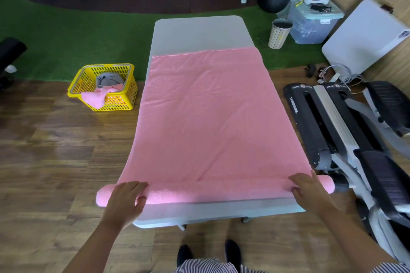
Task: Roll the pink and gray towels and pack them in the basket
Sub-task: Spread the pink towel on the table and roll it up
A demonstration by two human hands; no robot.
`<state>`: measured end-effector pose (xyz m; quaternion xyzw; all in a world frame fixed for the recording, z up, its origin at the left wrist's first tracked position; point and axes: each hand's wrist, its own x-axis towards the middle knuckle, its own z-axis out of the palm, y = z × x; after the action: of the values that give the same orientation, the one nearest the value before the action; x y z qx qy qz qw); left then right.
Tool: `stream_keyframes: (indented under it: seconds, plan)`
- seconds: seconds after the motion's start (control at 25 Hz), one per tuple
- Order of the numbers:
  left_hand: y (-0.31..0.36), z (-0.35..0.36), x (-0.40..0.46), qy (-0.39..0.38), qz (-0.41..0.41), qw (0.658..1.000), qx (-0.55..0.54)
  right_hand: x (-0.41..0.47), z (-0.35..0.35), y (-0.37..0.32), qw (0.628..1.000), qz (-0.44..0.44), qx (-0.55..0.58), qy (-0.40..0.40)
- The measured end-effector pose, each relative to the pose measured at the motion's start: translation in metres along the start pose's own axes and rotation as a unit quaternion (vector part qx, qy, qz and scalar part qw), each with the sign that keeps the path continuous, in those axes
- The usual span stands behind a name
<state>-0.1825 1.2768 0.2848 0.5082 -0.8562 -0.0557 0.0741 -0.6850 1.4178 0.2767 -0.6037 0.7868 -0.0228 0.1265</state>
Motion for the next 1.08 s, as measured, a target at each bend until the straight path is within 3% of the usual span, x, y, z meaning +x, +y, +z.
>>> stream_keyframes:
  seconds: [0.16,0.24,0.44,0.76,0.88,0.96,1.08]
  plan:
    - [0.003,0.004,-0.006,0.032,-0.057,0.998,-0.009,-0.002,0.006,-0.004,0.996,-0.023,0.013,0.081]
    - [0.001,0.01,-0.01,0.052,-0.046,0.997,-0.023,-0.005,0.009,-0.006,0.994,-0.03,0.026,0.097]
    - [-0.01,0.02,-0.008,0.019,-0.02,0.999,-0.022,-0.002,0.015,-0.001,0.998,-0.006,0.047,0.039]
    - [-0.007,0.005,-0.006,0.031,-0.019,0.999,0.022,0.006,0.003,-0.003,0.998,0.002,0.063,-0.03]
    - [-0.005,0.003,-0.002,0.034,-0.025,0.999,0.022,0.004,0.004,-0.001,0.997,-0.027,0.053,0.039]
    - [-0.002,0.005,0.0,0.064,-0.048,0.997,0.012,0.003,0.003,-0.003,0.994,0.0,0.063,0.086]
    - [-0.004,0.012,-0.005,0.082,-0.042,0.996,-0.011,0.003,0.005,-0.003,0.994,0.001,0.067,0.085]
